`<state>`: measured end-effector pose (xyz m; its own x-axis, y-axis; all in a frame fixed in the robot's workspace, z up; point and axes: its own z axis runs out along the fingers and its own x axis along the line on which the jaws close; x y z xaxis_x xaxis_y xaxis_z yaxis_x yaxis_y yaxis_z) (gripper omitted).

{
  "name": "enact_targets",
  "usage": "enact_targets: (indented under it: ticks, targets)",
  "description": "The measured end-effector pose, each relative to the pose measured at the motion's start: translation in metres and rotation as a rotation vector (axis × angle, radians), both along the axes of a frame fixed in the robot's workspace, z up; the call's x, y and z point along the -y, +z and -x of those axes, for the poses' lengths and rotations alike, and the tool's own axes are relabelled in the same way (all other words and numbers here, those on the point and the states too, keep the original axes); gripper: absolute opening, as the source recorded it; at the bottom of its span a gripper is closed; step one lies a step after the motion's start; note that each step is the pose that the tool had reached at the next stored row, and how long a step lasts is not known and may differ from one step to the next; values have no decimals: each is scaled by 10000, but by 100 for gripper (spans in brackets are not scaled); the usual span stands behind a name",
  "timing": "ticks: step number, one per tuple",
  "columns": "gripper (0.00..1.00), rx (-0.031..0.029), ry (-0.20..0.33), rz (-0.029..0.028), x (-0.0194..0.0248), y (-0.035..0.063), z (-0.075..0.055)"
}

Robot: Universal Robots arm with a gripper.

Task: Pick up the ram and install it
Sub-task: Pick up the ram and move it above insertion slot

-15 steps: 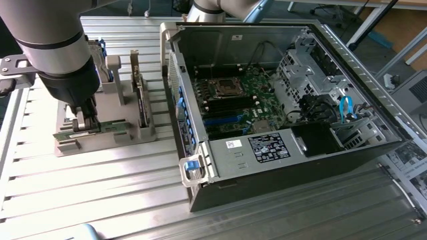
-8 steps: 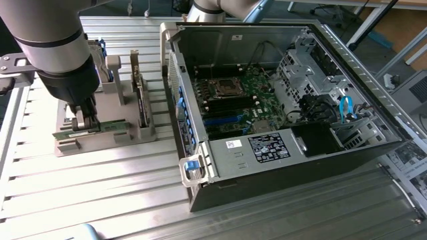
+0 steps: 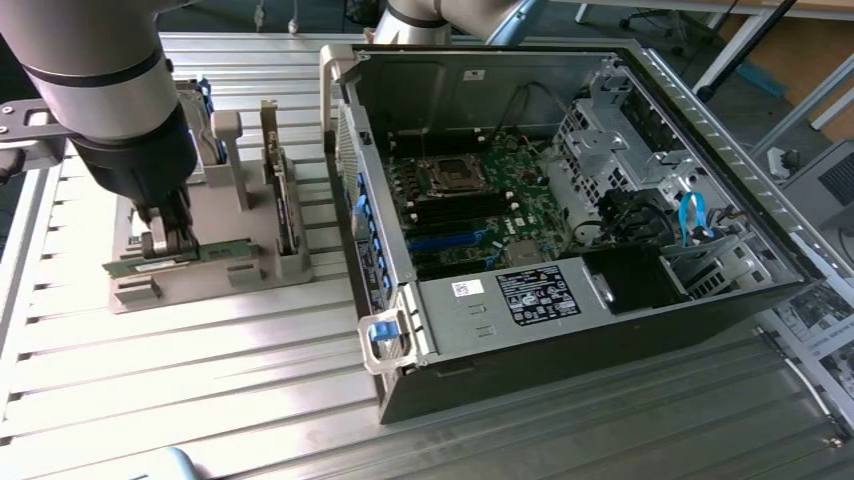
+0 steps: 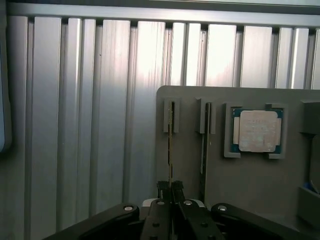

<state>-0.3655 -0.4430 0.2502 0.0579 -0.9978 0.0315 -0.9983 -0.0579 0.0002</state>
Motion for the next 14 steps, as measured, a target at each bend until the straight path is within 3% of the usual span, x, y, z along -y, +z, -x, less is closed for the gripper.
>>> enact_targets:
  ticks: [14]
  targets:
    - [13, 0, 0, 0, 0, 104, 0]
